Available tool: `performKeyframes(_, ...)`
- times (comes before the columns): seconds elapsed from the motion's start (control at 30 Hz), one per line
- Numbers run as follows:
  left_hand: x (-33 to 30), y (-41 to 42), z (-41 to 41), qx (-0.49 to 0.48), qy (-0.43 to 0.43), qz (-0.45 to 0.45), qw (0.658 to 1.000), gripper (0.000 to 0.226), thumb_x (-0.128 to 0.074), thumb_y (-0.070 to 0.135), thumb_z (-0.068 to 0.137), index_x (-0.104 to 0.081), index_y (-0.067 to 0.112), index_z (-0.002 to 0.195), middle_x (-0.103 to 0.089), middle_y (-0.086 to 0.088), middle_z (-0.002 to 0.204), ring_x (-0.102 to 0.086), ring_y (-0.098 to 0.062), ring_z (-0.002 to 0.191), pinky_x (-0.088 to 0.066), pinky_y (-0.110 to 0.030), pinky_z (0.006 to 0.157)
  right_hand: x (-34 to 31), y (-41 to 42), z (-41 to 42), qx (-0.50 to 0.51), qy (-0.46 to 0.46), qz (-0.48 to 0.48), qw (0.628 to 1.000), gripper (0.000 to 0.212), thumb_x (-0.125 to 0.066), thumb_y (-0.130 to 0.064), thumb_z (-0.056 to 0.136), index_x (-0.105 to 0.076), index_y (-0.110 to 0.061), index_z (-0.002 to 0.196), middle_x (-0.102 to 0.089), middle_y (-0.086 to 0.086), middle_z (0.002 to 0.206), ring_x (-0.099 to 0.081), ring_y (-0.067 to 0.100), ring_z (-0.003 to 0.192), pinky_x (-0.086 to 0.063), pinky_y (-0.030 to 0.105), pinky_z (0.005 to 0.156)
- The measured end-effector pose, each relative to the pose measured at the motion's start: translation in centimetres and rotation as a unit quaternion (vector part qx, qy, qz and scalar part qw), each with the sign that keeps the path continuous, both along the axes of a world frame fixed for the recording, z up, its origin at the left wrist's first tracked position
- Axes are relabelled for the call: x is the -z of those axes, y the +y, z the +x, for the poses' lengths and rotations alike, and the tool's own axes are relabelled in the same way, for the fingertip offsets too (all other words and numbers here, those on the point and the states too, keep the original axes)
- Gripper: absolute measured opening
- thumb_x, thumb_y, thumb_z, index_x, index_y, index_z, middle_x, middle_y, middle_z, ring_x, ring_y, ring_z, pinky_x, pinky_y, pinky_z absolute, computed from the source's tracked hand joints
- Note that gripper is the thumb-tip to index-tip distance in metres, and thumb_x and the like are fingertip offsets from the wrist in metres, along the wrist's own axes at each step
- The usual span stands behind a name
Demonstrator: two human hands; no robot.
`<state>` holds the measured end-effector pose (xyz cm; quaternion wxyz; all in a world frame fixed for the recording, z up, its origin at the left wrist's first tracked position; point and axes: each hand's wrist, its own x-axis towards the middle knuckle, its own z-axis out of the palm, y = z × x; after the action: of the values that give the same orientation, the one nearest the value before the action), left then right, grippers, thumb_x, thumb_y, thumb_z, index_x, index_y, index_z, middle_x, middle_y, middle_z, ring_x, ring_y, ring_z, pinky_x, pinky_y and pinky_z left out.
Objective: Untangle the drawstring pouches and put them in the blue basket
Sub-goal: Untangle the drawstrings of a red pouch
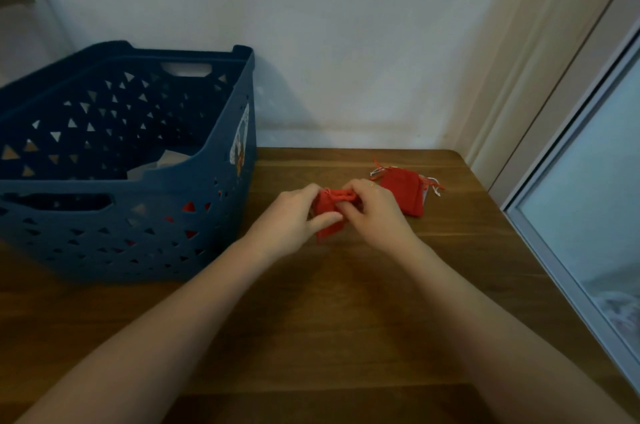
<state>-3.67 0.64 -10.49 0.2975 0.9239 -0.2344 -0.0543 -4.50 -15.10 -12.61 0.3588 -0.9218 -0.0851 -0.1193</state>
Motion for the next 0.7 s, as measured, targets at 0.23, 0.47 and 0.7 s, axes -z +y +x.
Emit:
performKeyframes(0.23,0.7,0.6,0.3,-0.022,-0.008,-0.010,1.000,0.026,-0.034,0.033,0.100,-0.049,0.024,0.082,-0.056,0.005,0.076,-0.055,-0.009,0.068,-0.038,-0.018,0.058,0.4,-0.2,-0.2,-0.020,0.021,-0.069,0.997,0.017,-0.048,-0.023,0.096,-0.058,-0.009,0.099,-0.044,0.002,0.094,-0.049,0.014,0.078,-0.037,0.021,0.068)
performKeyframes(0.47,0.7,0.9,0.4,-0.059,0.002,-0.021,0.998,0.027,-0.036,0.031,0.100,-0.051,0.023,0.079,-0.053,0.006,0.070,-0.051,-0.007,0.064,-0.035,-0.019,0.056,0.7,-1.7,-0.2,-0.030,0.053,-0.196,0.979,0.020,-0.044,-0.036,0.097,-0.045,-0.019,0.086,-0.043,-0.003,0.087,-0.046,0.014,0.075,-0.034,0.028,0.067)
performKeyframes(0.7,1.0,1.4,0.7,-0.105,0.133,-0.177,0.970,0.039,-0.036,0.034,0.100,-0.049,0.015,0.068,-0.049,-0.001,0.060,-0.048,-0.015,0.060,-0.040,-0.028,0.064,0.2,-2.1,-0.4,-0.007,0.147,0.139,0.979,0.036,-0.049,-0.035,0.095,-0.047,-0.018,0.064,-0.043,-0.003,0.068,-0.043,0.010,0.061,-0.034,0.028,0.062)
